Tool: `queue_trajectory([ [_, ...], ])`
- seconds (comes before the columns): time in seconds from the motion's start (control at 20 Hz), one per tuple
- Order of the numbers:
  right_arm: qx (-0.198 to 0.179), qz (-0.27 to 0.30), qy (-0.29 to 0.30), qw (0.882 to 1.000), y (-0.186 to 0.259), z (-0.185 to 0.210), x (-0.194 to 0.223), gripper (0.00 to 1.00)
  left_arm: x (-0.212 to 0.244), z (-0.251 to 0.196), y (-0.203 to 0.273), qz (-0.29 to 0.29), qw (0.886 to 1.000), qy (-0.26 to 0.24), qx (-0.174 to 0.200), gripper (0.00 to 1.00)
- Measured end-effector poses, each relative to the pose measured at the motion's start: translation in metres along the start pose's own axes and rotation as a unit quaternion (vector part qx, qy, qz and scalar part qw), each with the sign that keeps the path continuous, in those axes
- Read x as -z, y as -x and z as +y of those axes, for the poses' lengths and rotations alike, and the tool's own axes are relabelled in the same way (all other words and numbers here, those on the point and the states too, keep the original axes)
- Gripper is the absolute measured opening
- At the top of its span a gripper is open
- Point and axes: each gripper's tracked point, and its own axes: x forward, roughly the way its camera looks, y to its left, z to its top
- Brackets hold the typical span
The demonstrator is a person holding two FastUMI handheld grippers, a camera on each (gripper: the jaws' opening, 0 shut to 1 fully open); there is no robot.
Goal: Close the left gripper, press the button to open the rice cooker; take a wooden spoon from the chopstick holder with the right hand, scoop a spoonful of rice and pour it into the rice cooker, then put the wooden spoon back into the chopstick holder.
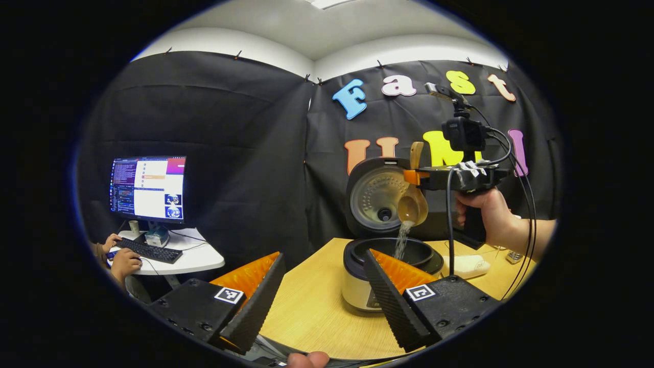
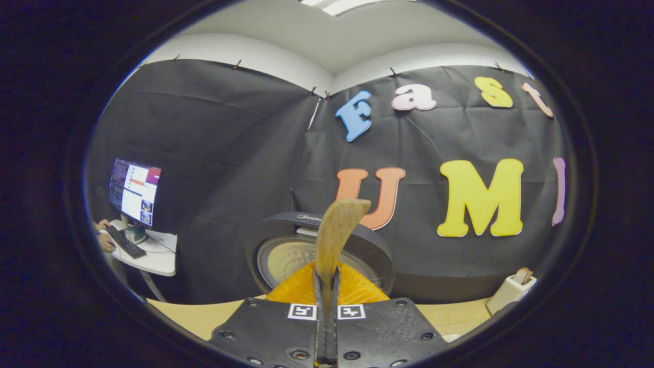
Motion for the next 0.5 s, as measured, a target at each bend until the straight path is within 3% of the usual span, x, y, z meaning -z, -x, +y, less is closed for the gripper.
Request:
queue_trajectory([
  [0.2, -0.003, -0.007, 0.05, 0.999, -0.0017, 0.0059, 0.001, 0.0, -0.0043, 0.0052, 0.0022, -0.006, 1.0, 0.012, -0.003, 0.99],
  [0.5, 0.001, -0.002, 0.032, 0.999, 0.001, -0.0024, 0.0003, 0.0, -0.0067, 0.0067, 0.0033, -0.009, 1.0, 0.026, -0.003, 0.99],
])
